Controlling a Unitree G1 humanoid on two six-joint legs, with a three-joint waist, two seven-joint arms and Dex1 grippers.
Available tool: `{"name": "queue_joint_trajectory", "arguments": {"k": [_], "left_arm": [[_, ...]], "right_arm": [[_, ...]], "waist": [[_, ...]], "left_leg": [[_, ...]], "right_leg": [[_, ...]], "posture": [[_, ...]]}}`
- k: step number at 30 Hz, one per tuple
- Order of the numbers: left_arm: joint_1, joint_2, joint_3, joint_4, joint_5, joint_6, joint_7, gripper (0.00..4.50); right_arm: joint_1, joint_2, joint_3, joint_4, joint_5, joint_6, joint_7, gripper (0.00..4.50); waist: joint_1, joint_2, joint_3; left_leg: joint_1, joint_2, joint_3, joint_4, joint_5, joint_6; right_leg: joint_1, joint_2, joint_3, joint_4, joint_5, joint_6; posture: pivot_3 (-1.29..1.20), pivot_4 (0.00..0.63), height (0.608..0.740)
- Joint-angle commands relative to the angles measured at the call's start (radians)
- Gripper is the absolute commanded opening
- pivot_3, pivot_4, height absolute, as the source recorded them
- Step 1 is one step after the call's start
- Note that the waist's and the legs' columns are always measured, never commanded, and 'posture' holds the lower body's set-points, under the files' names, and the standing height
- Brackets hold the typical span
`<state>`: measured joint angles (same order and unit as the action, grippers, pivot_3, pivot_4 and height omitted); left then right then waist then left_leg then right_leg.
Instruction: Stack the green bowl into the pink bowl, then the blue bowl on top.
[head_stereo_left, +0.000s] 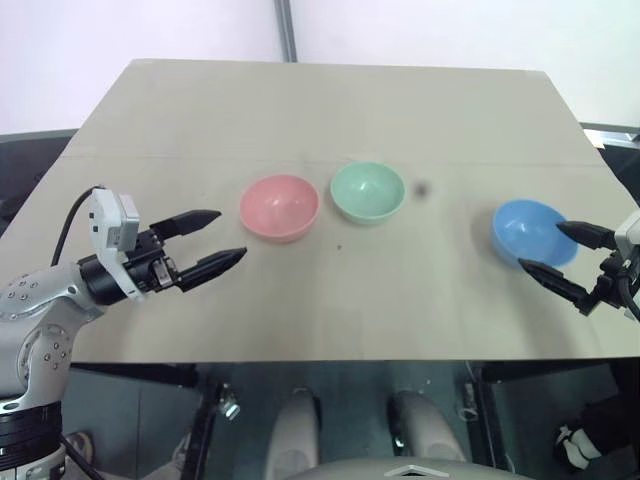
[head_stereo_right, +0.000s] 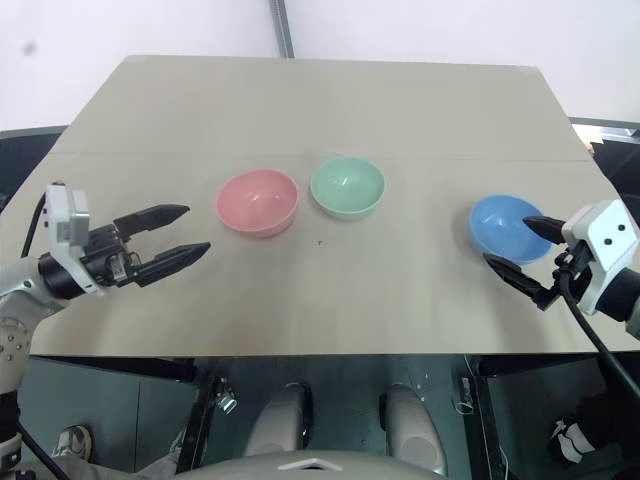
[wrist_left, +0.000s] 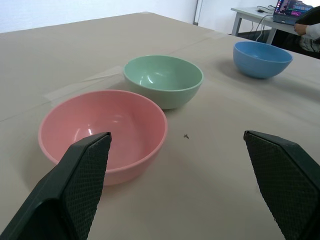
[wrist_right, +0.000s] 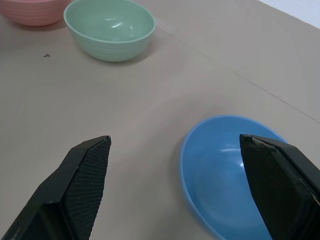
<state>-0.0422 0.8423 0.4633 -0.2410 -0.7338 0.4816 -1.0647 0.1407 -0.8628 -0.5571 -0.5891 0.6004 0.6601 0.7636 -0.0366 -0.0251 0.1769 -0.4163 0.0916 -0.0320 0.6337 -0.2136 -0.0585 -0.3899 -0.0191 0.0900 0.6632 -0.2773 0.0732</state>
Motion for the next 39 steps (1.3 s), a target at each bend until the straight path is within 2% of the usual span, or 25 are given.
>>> {"name": "queue_joint_trajectory", "arguments": {"k": [1, 12, 16, 18, 20, 24, 29, 35, 36, 38, 39], "left_arm": [[-0.015, 0.019, 0.014, -0.007, -0.007, -0.005, -0.003, 4.5], [-0.022, 0.03, -0.015, -0.076, 0.052, 0.011, 0.07, 4.5], [-0.027, 0.051, -0.047, -0.121, 0.165, -0.008, 0.158, 4.5], [-0.062, 0.12, -0.106, -0.159, 0.252, 0.02, 0.197, 4.5], [-0.124, 0.222, -0.218, -0.179, 0.35, -0.006, 0.145, 4.5], [-0.28, 0.272, -0.401, -0.16, 0.452, -0.064, 0.085, 4.5], [-0.422, 0.284, -0.634, -0.104, 0.655, -0.103, 0.018, 4.5], [-0.521, 0.201, -0.823, 0.025, 0.892, -0.173, 0.023, 4.5], [-0.527, 0.193, -0.834, 0.046, 0.915, -0.196, 0.023, 3.96], [-0.54, 0.172, -0.84, 0.077, 0.954, -0.193, 0.035, 3.34], [-0.541, 0.169, -0.835, 0.079, 0.956, -0.193, 0.026, 2.69]], "right_arm": [[-0.007, -0.003, -0.02, -0.029, 0.01, -0.007, -0.008, 4.46], [-0.029, 0.009, 0.029, -0.029, 0.001, -0.03, -0.02, 4.46], [-0.052, 0.011, 0.067, -0.031, 0.002, -0.05, -0.007, 4.46], [-0.084, 0.007, 0.13, -0.045, 0.002, -0.069, 0.015, 4.46], [-0.116, -0.002, 0.211, -0.052, -0.021, -0.096, 0.041, 4.46], [-0.195, 0.023, 0.345, -0.063, -0.037, -0.113, 0.045, 4.46], [-0.235, 0.057, 0.422, -0.071, -0.053, -0.122, 0.031, 4.46], [-0.226, 0.078, 0.431, -0.089, -0.066, -0.118, -0.002, 4.46], [-0.221, 0.08, 0.43, -0.095, -0.069, -0.116, -0.008, 4.5], [-0.194, 0.083, 0.411, -0.116, -0.068, -0.111, -0.023, 4.5], [-0.182, 0.083, 0.402, -0.124, -0.068, -0.107, -0.03, 4.5]], "waist": [[0.0, 0.0, 0.0], [0.0, 0.0, 0.0], [0.0, 0.0, 0.0], [0.0, 0.0, 0.0], [0.002, -0.001, 0.0], [0.003, 0.001, 0.001], [0.004, 0.001, 0.001], [0.006, 0.002, 0.001], [0.007, 0.001, 0.001], [0.01, 0.001, 0.001], [0.011, 0.001, 0.001]], "left_leg": [[0.0, 0.0, 0.0, 0.0, 0.0, 0.0], [0.0, 0.0, 0.0, 0.0, 0.0, 0.0], [0.0, 0.0, 0.0, 0.0, 0.0, 0.0], [0.0, 0.0, 0.0, 0.0, 0.0, 0.0], [0.0, 0.0, 0.0, 0.0, 0.0, 0.0], [0.0, 0.0, 0.001, 0.001, 0.0, 0.0], [-0.003, 0.0, 0.001, -0.001, 0.0, 0.0], [-0.006, 0.0, 0.001, 0.0, 0.0, 0.0], [-0.006, 0.0, 0.001, 0.001, 0.0, 0.0], [-0.006, 0.0, 0.001, 0.001, 0.0, 0.0], [-0.006, 0.0, 0.001, 0.001, 0.0, 0.0]], "right_leg": [[0.0, 0.0, 0.0, 0.0, 0.0, 0.0], [0.0, 0.0, 0.0, 0.0, 0.0, 0.0], [0.0, 0.0, 0.0, 0.0, 0.0, 0.0], [0.0, 0.0, 0.0, 0.0, 0.0, 0.0], [0.0, 0.0, 0.0, 0.0, 0.0, 0.0], [-0.001, 0.0, 0.001, 0.0, 0.0, 0.0], [-0.004, 0.001, 0.002, 0.001, 0.0, 0.0], [-0.006, 0.001, 0.001, 0.001, 0.0, 0.0], [-0.006, 0.001, 0.001, 0.002, 0.0, 0.0], [-0.006, 0.001, 0.001, 0.002, 0.0, 0.0], [-0.006, 0.001, 0.001, 0.002, 0.0, 0.0]], "posture": [[0.0, 0.15, 0.74], [0.0, 0.15, 0.74], [0.0, 0.15, 0.74], [0.0, 0.15, 0.74], [0.0, 0.15, 0.74], [0.0, 0.15, 0.74], [0.0, 0.15, 0.74], [0.0, 0.15, 0.74], [0.0, 0.15, 0.74], [0.0, 0.15, 0.74], [0.0, 0.15, 0.74]]}}
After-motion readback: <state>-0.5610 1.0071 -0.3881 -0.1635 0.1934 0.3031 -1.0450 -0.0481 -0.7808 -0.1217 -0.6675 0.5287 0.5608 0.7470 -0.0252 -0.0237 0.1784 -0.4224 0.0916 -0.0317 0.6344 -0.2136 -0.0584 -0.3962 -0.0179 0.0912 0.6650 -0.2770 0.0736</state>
